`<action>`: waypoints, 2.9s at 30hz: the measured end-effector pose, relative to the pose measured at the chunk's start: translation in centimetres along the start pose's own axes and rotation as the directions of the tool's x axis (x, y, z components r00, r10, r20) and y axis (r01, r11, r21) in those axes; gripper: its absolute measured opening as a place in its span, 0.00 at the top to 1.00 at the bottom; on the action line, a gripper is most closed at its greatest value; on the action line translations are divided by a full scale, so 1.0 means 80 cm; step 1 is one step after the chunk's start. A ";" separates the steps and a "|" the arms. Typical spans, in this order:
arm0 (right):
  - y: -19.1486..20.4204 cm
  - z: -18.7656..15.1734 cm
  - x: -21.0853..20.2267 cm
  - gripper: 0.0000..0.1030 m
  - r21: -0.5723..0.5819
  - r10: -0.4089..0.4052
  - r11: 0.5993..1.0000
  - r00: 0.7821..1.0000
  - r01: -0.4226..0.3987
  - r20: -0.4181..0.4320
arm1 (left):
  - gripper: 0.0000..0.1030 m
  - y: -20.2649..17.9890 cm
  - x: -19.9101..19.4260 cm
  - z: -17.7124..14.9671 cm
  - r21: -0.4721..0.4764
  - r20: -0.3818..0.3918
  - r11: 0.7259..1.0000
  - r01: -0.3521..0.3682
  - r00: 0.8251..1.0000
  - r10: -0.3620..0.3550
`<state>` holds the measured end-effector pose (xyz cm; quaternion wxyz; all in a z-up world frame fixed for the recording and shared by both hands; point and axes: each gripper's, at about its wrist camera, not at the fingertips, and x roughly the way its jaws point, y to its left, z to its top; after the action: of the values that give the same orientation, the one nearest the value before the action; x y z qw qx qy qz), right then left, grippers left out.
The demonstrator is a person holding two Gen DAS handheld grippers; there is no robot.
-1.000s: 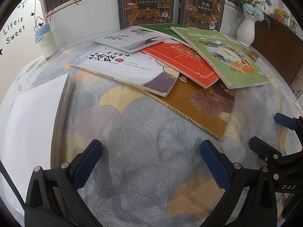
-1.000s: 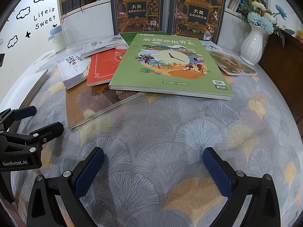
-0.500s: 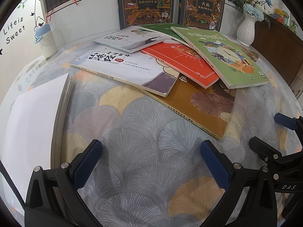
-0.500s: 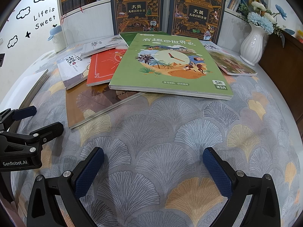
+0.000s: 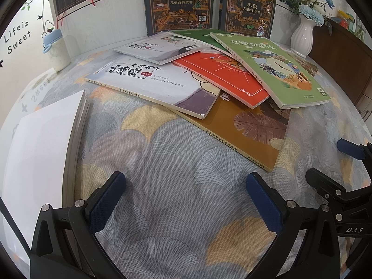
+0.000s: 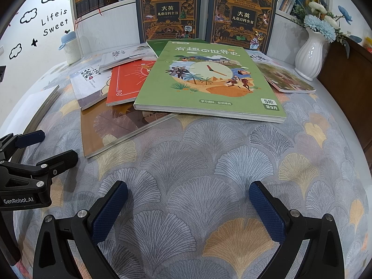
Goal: Organize books
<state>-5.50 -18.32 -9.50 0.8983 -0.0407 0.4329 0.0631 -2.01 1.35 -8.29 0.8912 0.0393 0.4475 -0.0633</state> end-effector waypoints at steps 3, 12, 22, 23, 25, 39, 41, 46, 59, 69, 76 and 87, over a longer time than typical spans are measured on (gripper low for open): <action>0.000 0.000 0.000 0.00 0.000 0.000 1.000 1.000 0.000 0.000 | 0.00 0.000 0.000 0.000 0.000 0.000 1.000 0.000 1.000 0.000; 0.000 0.000 0.000 0.00 0.000 0.000 1.000 1.000 0.000 0.000 | 0.00 0.000 0.000 0.000 0.000 0.000 1.000 0.000 1.000 0.000; 0.000 0.000 0.000 0.00 0.000 0.000 1.000 1.000 0.000 0.000 | 0.00 0.000 0.000 0.000 0.000 0.001 1.000 -0.001 1.000 0.001; 0.000 0.000 0.000 0.00 0.000 0.000 1.000 1.000 0.000 0.000 | 0.00 0.000 0.000 0.000 0.000 0.001 1.000 -0.001 1.000 0.001; 0.000 0.000 0.000 0.00 0.000 0.000 1.000 1.000 0.000 0.000 | 0.00 0.000 0.000 0.000 0.000 0.000 1.000 -0.001 1.000 0.001; -0.001 0.003 0.003 0.00 -0.001 0.008 1.000 1.000 -0.008 -0.006 | 0.00 -0.001 0.000 0.000 0.001 0.000 1.000 -0.002 1.000 0.002; 0.001 0.007 0.006 0.00 -0.004 0.010 1.000 1.000 -0.010 -0.013 | 0.00 0.000 0.001 0.001 0.001 0.001 1.000 -0.002 1.000 0.002; -0.003 0.005 0.004 0.00 0.000 0.029 1.000 1.000 -0.029 -0.006 | 0.00 -0.001 0.001 -0.001 -0.024 -0.013 1.000 -0.020 1.000 0.020; -0.042 0.059 0.006 0.05 -0.014 0.268 0.960 0.930 -0.280 -0.253 | 0.21 -0.008 -0.015 0.093 -0.099 -0.095 0.982 0.159 0.981 -0.169; -0.184 0.183 0.067 0.24 0.266 0.387 0.900 0.914 -0.345 -0.125 | 0.64 -0.034 0.064 0.170 -0.172 -0.102 0.958 0.230 0.963 -0.250; -0.163 0.178 0.108 0.27 0.269 0.413 0.893 0.894 -0.361 -0.175 | 0.64 -0.073 0.078 0.183 -0.088 -0.113 0.964 0.251 0.959 -0.260; -0.123 0.105 0.054 0.21 0.203 0.439 0.896 0.858 -0.396 -0.265 | 0.63 -0.091 0.015 0.104 0.095 -0.154 0.965 0.246 0.961 -0.230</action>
<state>5.12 -26.66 -7.50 0.7860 0.1088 0.5679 0.2188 4.20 -7.01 -4.38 0.8393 0.0402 0.5069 -0.1924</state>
